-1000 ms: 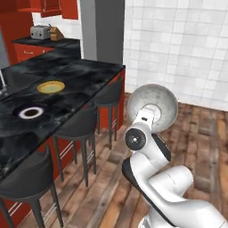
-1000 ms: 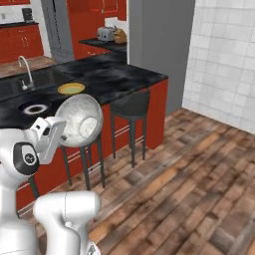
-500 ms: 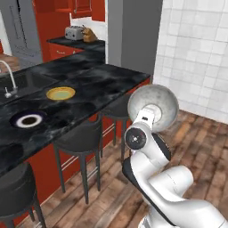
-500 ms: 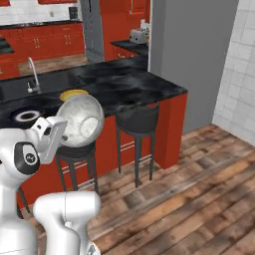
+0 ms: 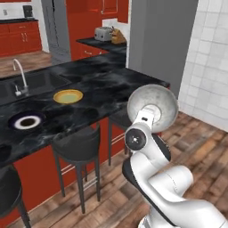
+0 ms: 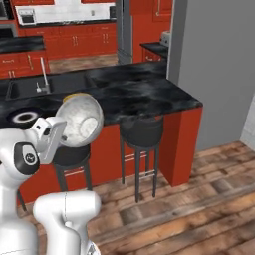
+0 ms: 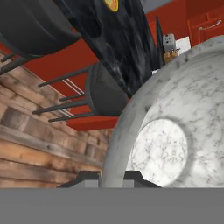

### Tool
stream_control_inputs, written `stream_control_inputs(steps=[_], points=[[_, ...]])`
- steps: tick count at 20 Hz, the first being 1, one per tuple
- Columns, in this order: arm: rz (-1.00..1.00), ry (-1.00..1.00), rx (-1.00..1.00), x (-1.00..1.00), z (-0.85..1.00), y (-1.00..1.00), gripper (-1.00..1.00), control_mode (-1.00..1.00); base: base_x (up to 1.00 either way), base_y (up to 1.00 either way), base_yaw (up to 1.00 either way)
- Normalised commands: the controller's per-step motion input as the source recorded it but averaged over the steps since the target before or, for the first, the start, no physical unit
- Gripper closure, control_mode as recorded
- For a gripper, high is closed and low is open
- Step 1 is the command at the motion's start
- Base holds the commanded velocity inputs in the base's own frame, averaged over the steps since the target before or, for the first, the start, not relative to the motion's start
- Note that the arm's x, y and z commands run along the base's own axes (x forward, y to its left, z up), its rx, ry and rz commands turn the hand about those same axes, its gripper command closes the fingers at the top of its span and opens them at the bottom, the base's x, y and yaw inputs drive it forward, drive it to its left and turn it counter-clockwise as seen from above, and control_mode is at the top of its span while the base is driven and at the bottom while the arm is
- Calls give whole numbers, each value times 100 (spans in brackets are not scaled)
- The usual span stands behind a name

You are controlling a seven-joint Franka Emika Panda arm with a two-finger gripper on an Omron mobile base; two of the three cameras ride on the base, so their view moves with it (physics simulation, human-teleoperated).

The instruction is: Move the bowls from the cabinet to the plates on the dining table.

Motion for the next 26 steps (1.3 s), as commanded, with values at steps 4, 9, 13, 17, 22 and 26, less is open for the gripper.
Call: stream_control_inputs(steps=[4,9,13,17,22,26], points=[[0,0,0,0,0,0,100,100,43,-44,27],[0,0,0,0,0,0,100,100,47,-39,14],[0,0,0,0,0,0,100,100,57,-19,6],[0,0,0,0,0,0,100,100,58,0,2],[0,0,0,0,0,0,100,100,52,0,0],[0,0,0,0,0,0,100,100,51,0,0]])
